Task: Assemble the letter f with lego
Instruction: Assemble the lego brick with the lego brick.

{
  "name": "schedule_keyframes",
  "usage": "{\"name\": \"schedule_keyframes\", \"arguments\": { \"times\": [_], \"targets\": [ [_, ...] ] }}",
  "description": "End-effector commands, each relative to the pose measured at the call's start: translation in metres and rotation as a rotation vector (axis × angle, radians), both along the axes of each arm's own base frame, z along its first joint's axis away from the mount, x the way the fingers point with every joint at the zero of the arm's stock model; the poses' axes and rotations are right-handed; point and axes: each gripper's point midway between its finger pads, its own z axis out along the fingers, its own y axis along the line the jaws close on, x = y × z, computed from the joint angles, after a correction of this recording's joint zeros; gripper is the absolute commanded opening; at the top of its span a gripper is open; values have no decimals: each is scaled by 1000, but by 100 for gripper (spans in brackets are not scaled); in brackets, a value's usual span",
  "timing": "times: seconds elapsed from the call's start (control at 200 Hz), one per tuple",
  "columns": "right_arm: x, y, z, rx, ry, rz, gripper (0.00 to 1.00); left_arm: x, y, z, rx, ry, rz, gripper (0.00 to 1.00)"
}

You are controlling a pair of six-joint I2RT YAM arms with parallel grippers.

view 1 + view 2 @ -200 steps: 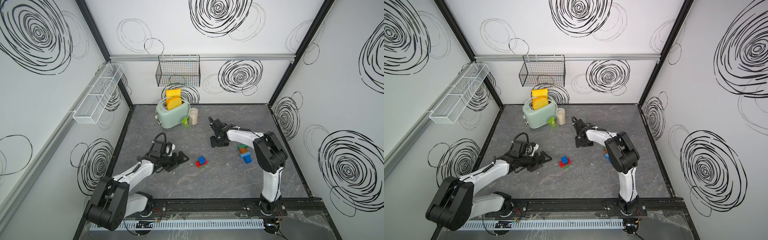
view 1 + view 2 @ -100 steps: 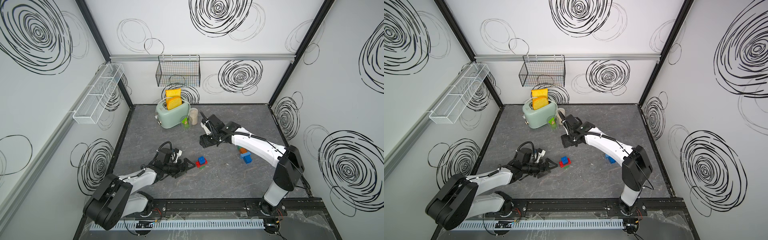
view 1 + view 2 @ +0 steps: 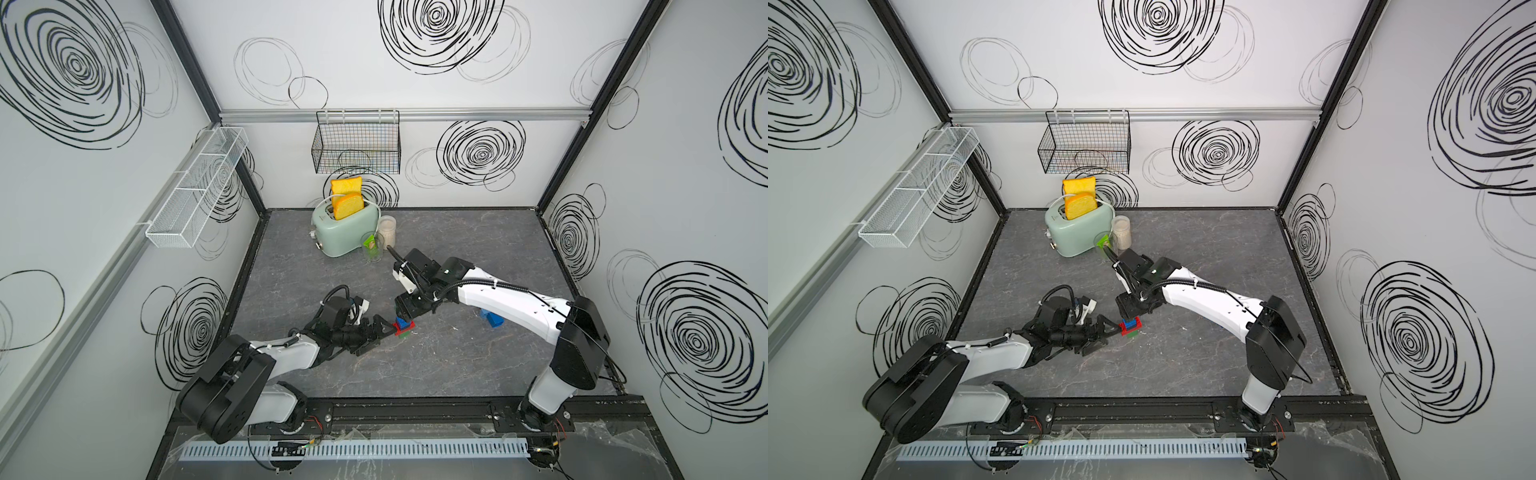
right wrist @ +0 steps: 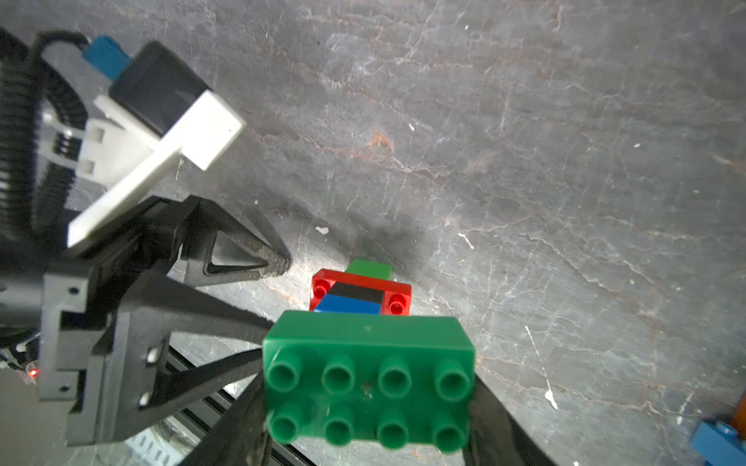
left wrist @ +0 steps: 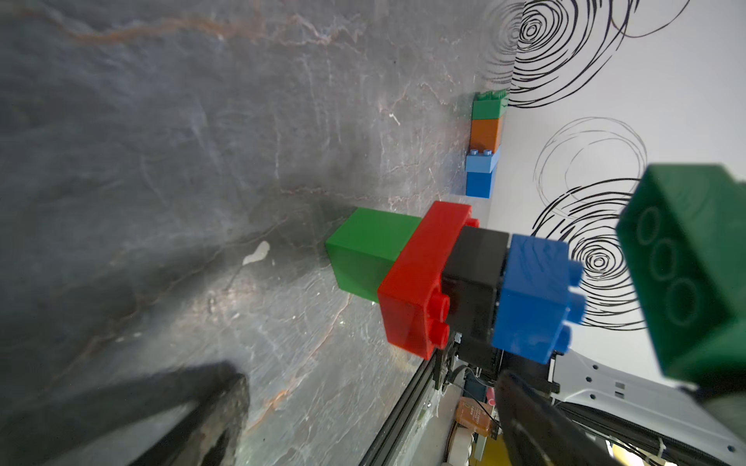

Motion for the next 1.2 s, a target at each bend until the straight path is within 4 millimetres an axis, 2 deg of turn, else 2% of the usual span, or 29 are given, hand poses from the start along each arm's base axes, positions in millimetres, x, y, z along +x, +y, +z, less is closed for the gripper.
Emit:
{"name": "schedule_keyframes", "arguments": {
  "times": [0.0,0.265,1.196],
  "targets": [
    [-16,-8,3,-19,21,12,53,11,-4,5,-10,-27,30,97],
    [-26,-5,-6,-33,36,25,52,10,-1,-2,18,-7,46,97],
    [-17,-3,-23,-62,15,-41,51,10,6,-6,32,6,49,97]
  ]
}}
